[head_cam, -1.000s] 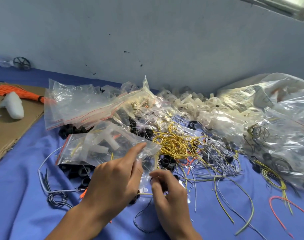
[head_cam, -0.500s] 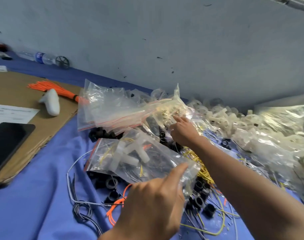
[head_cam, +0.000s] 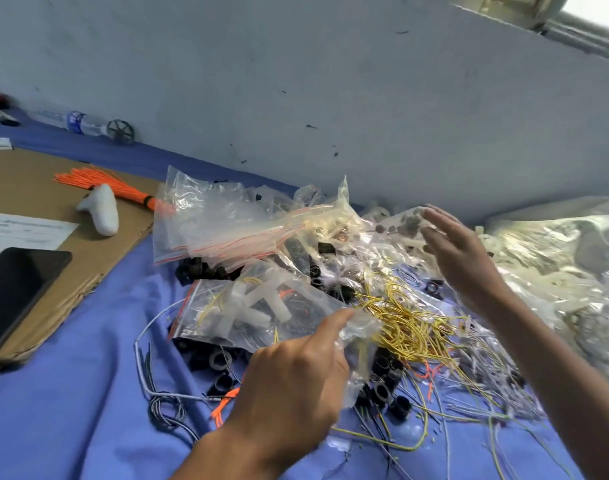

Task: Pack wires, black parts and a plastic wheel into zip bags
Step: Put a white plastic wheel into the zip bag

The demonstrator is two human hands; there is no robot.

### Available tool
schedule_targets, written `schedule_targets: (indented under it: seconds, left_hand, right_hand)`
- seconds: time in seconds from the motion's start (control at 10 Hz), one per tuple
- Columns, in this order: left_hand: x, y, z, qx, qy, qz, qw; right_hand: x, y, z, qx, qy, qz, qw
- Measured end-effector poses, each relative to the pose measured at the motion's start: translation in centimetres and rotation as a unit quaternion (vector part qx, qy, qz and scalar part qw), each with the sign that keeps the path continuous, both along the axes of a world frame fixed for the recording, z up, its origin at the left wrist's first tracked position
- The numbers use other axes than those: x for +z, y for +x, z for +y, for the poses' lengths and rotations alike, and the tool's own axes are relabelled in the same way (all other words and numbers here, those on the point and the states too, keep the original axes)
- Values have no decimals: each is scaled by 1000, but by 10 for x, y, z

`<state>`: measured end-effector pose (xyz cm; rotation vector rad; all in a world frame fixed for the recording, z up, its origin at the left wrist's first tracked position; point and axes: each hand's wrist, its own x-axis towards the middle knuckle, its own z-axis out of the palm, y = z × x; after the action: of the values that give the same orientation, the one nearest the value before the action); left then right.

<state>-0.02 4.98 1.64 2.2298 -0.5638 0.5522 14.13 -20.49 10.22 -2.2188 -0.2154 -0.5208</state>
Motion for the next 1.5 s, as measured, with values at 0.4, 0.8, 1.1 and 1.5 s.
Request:
schedule_targets:
  seconds: [0.4, 0.8, 1.1, 1.5]
  left_hand:
    - [0, -5, 0, 2, -49, 34, 998]
    - [0, -2, 1, 14, -75, 32, 997]
    - [-5, -6, -5, 7, -39, 22, 999]
    - [0, -14, -5, -10, 26, -67, 997]
  right_hand:
    - [18, -177, -17, 104, 480, 53, 869]
    - [-34, -187, 20, 133, 582, 132, 791]
    - [-96, -164, 88, 160, 558, 282, 764]
    - [-76, -125, 131, 134, 384, 195, 892]
